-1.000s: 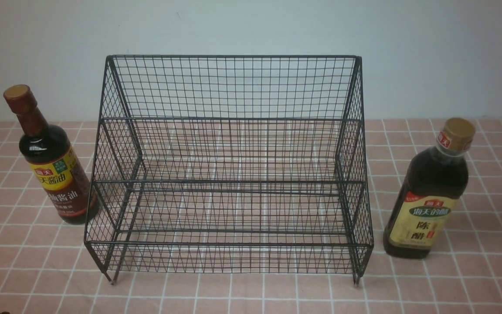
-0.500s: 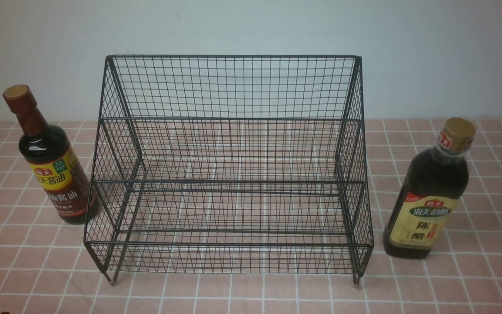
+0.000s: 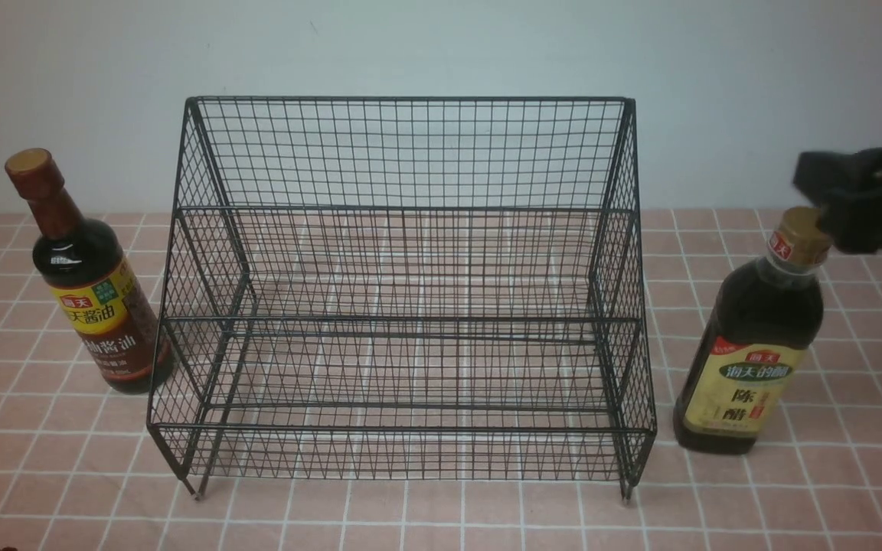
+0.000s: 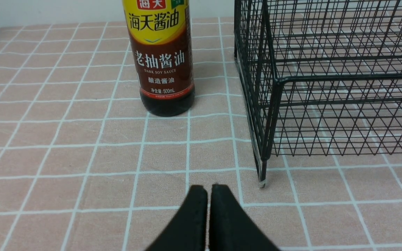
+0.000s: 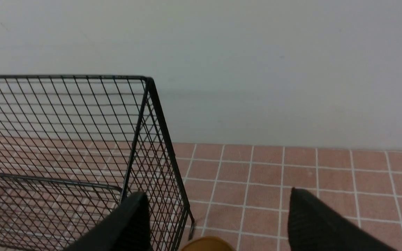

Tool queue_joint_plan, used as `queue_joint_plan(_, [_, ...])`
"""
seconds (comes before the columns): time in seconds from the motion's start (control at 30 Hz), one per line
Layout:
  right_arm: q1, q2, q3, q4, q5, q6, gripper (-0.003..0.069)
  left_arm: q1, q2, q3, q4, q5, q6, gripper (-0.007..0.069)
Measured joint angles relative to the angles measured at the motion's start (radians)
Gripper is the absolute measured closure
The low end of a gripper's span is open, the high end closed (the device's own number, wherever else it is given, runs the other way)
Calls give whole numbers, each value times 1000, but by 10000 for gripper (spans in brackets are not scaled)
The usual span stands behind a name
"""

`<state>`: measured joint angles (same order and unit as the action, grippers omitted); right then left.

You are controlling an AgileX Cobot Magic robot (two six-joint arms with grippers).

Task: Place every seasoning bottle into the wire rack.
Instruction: Use the right arm to grab the condiment bottle closest to it

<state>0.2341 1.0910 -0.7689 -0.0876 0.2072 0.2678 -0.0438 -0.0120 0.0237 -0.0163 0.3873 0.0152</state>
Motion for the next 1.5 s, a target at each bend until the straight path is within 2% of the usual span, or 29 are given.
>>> queue_joint_plan(0.07, [6, 33, 0, 0, 0, 0, 108, 0, 0, 0, 0, 0, 0, 629])
queue_joint_plan(0.2, [7, 55, 0, 0, 0, -2, 78, 0, 0, 0, 0, 0, 0, 629])
queue_joint_plan(1.13, [26, 126, -2, -1, 57, -11, 77, 0, 0, 0, 0, 0, 0, 629])
queue_joint_plan(1.23, [26, 141, -2, -1, 63, -11, 111, 0, 0, 0, 0, 0, 0, 629])
queue_joint_plan(1.33, [26, 147, -2, -1, 65, -13, 271, 0, 0, 0, 0, 0, 0, 629])
queue_joint_plan(1.4, [26, 145, -5, -19, 59, -26, 317, 0, 0, 0, 0, 0, 0, 629])
queue_joint_plan(1.5, [26, 137, -6, -52, 60, -29, 324, 0, 0, 0, 0, 0, 0, 629])
